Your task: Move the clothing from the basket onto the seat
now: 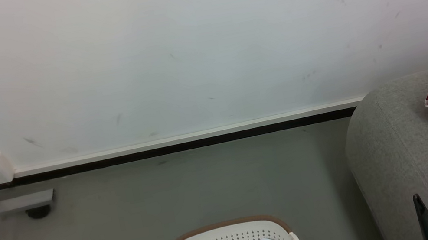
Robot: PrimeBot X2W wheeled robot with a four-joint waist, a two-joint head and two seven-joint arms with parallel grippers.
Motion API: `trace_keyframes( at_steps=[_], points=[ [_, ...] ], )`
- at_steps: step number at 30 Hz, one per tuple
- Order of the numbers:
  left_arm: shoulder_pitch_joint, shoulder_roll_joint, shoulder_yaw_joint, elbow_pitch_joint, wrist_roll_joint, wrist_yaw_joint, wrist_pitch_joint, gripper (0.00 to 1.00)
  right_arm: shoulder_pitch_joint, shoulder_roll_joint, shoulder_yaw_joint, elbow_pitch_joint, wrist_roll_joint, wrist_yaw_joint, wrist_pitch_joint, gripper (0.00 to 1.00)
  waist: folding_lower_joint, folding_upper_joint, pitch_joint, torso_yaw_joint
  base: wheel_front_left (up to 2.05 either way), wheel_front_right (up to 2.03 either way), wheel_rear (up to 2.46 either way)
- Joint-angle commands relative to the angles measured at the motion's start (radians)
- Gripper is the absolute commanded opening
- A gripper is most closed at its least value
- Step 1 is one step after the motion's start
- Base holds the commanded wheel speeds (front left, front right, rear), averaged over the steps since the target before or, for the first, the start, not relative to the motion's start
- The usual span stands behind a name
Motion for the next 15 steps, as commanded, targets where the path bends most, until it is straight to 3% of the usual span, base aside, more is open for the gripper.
trace_keyframes(
  at_steps=[1,6,15],
  points=[
    [0.001,0.0,0.0,0.002,0.0,0.0,0.0,0.0,0.001,0.0,0.0,0.002,0.0,0.0,0.0,0.0,0.0,-0.0001,0.0,0.0,0.0,0.0,0.0],
    [0.019,-0.004,-0.005,0.042,-0.007,-0.001,0.004,0.0,0.022,0.01,0.0,0.044,0.01,0.0,0.004,0.0,0.0,-0.0001,0.0,0.0,0.0,0.0,0.0],
    [-0.007,-0.003,0.023,0.037,-0.17,-0.015,0.051,0.0,-0.002,0.009,-0.01,0.04,0.187,0.0,0.052,0.0,0.0,-0.0001,0.004,-0.001,0.0,0.0,0.0]
  ],
)
